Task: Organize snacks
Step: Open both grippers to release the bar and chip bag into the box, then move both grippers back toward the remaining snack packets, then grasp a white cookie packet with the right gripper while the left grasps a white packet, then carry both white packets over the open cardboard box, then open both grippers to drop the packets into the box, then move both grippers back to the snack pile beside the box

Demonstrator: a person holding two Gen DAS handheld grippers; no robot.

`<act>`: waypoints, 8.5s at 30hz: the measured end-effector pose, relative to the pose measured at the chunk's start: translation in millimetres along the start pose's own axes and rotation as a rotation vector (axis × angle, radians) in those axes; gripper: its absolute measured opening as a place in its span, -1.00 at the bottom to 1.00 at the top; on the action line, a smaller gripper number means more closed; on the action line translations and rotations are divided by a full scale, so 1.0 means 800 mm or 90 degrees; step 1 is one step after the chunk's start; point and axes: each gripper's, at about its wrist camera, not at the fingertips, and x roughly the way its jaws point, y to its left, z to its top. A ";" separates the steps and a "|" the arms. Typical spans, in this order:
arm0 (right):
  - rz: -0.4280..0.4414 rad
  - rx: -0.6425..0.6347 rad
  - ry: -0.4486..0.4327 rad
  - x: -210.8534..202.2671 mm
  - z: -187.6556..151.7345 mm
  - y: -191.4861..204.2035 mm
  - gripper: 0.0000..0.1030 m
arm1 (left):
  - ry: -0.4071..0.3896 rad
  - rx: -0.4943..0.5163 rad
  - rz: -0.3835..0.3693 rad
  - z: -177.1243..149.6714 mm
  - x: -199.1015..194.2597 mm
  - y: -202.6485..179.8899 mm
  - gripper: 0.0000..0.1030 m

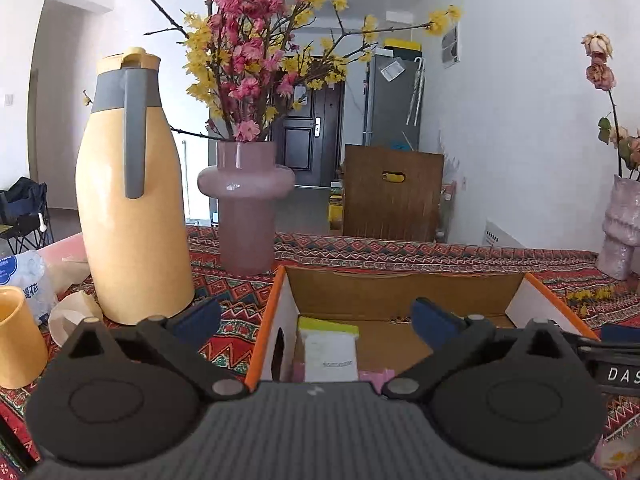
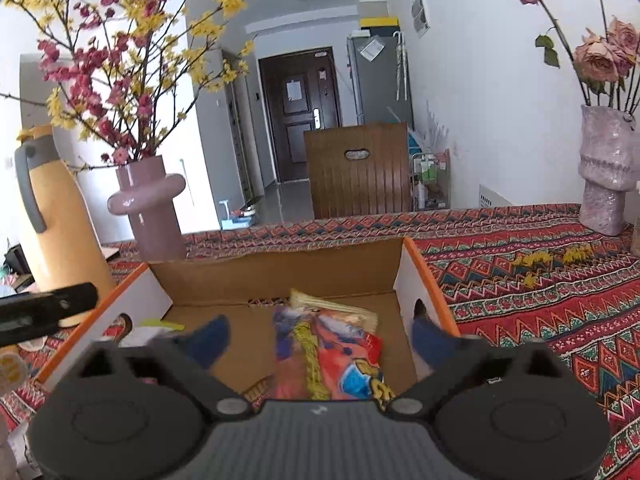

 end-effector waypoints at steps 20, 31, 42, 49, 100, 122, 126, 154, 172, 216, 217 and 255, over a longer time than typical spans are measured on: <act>0.022 0.006 -0.043 -0.037 0.011 0.004 1.00 | -0.020 -0.004 -0.023 0.021 -0.057 -0.007 1.00; 0.028 -0.002 -0.070 -0.118 0.003 0.007 1.00 | -0.025 0.009 -0.027 0.007 -0.120 0.012 1.00; 0.017 -0.026 -0.038 -0.172 -0.064 0.001 1.00 | 0.031 0.026 0.004 -0.059 -0.142 0.057 1.00; -0.002 0.002 -0.022 -0.176 -0.116 -0.015 1.00 | 0.033 0.019 0.026 -0.101 -0.135 0.080 1.00; 0.036 -0.047 0.090 -0.159 -0.125 0.042 0.84 | 0.059 -0.031 -0.011 -0.116 -0.129 0.096 1.00; 0.041 -0.022 0.083 -0.160 -0.116 0.034 -0.35 | 0.062 -0.038 -0.018 -0.117 -0.128 0.098 1.00; 0.014 0.006 0.034 -0.171 -0.108 0.009 -0.35 | 0.064 -0.035 -0.014 -0.117 -0.128 0.097 1.00; 0.001 0.091 0.040 -0.127 -0.127 -0.045 -0.35 | 0.264 0.090 -0.005 -0.114 -0.044 0.115 1.00; 0.006 0.085 0.034 -0.130 -0.127 -0.043 -0.35 | 0.229 0.074 -0.022 -0.114 -0.075 0.116 0.06; 0.034 -0.008 -0.006 -0.009 0.012 0.023 -0.35 | 0.090 0.011 0.004 0.009 0.028 0.017 0.06; 0.034 -0.004 -0.004 -0.005 0.008 0.020 -0.34 | 0.085 0.014 0.008 0.002 0.031 0.017 0.06; 0.037 0.030 -0.048 -0.022 -0.007 0.007 1.00 | 0.024 -0.028 -0.015 -0.008 0.003 0.025 1.00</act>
